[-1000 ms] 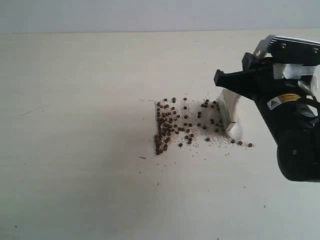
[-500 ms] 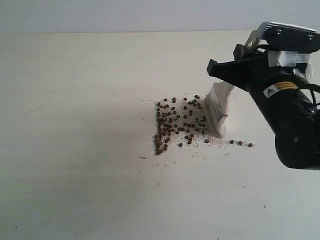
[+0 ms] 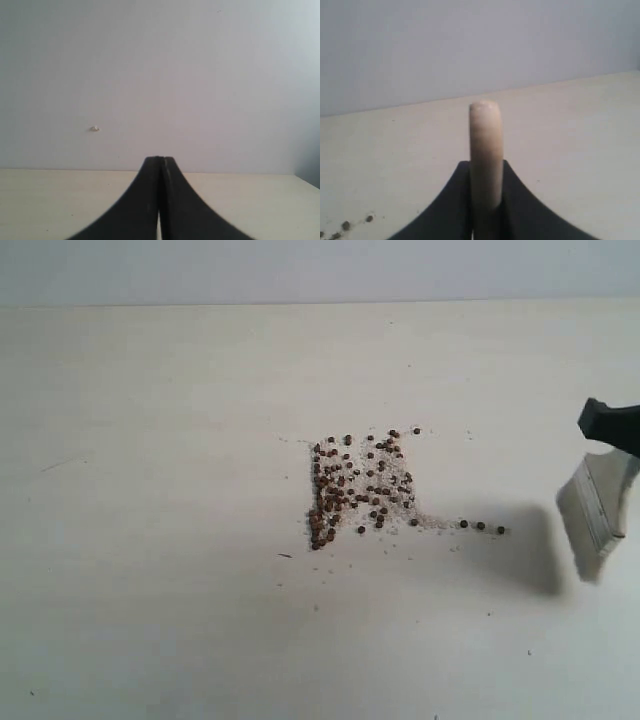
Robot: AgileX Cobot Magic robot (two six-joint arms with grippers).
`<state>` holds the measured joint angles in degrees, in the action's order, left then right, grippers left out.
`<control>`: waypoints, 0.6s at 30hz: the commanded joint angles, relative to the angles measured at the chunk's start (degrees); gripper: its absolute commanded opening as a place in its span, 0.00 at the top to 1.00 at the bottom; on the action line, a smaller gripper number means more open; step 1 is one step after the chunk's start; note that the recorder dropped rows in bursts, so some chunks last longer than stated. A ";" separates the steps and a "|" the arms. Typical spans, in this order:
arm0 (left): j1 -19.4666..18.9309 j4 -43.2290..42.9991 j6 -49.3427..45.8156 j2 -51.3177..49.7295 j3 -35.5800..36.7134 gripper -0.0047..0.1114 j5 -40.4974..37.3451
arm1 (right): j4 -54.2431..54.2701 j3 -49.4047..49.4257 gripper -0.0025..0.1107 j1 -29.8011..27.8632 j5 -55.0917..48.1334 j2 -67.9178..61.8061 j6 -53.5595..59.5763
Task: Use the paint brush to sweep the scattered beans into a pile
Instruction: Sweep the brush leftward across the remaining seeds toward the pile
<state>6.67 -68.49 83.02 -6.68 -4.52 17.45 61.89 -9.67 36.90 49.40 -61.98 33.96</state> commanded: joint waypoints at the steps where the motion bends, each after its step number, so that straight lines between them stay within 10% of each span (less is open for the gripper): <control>1: -0.02 0.08 0.00 0.20 0.17 0.96 0.20 | -0.92 1.67 0.98 -0.29 2.31 -1.65 -0.28; 18: -0.02 0.08 0.00 0.20 0.17 0.96 0.20 | -25.66 1.67 0.98 -0.29 4.52 -17.22 -32.34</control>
<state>6.67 -68.49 83.02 -6.68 -4.52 17.45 40.32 -8.29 36.90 53.42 -77.50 8.05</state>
